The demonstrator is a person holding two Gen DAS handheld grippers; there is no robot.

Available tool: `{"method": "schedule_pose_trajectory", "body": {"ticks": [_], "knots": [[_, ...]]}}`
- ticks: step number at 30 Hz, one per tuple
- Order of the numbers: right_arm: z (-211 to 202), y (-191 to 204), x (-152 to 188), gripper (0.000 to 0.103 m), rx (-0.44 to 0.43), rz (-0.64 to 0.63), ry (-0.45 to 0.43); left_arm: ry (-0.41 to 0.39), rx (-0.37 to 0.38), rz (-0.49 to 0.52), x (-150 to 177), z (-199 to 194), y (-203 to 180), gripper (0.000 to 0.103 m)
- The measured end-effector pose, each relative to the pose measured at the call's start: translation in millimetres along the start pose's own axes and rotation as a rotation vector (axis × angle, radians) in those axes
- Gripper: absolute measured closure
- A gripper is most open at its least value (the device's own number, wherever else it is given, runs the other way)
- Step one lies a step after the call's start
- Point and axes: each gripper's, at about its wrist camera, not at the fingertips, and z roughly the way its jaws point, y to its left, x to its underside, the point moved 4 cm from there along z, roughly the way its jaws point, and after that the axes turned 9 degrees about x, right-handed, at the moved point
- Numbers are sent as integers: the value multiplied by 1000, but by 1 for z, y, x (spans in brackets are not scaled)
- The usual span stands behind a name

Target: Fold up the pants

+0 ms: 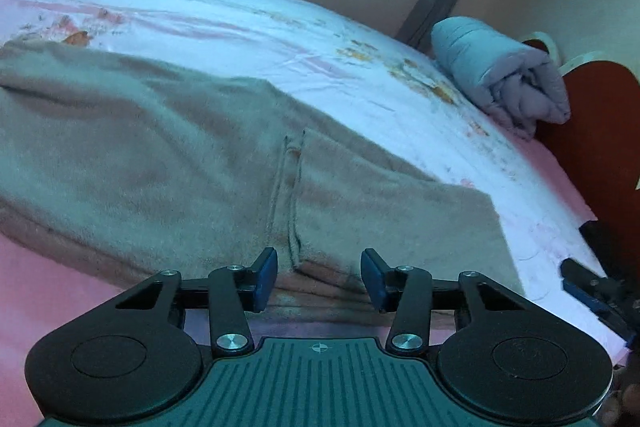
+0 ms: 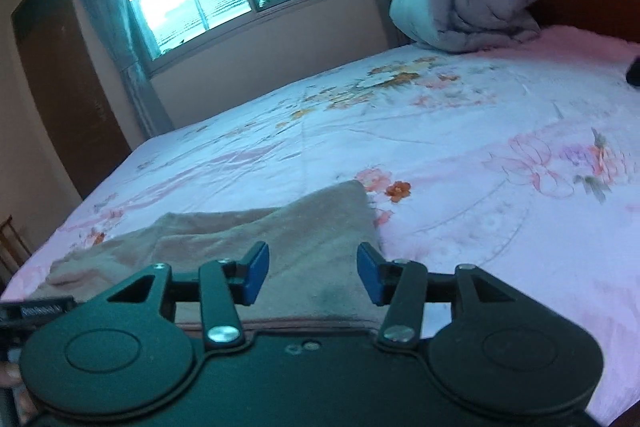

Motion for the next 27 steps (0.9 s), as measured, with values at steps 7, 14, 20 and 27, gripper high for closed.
{"method": "schedule_pose_trajectory", "body": {"ticks": [7, 14, 20, 27], "knots": [[2, -4, 0, 55, -16, 29, 0, 58, -29, 32, -1, 16, -10, 66], [0, -6, 0, 48, -24, 35, -4, -73, 3, 30, -9, -11, -6, 94], [4, -5, 0, 44, -25, 40, 14, 10, -32, -29, 13, 10, 15, 93], [16, 5, 0, 30, 6, -3, 61, 32, -34, 7, 11, 12, 16, 90]]}}
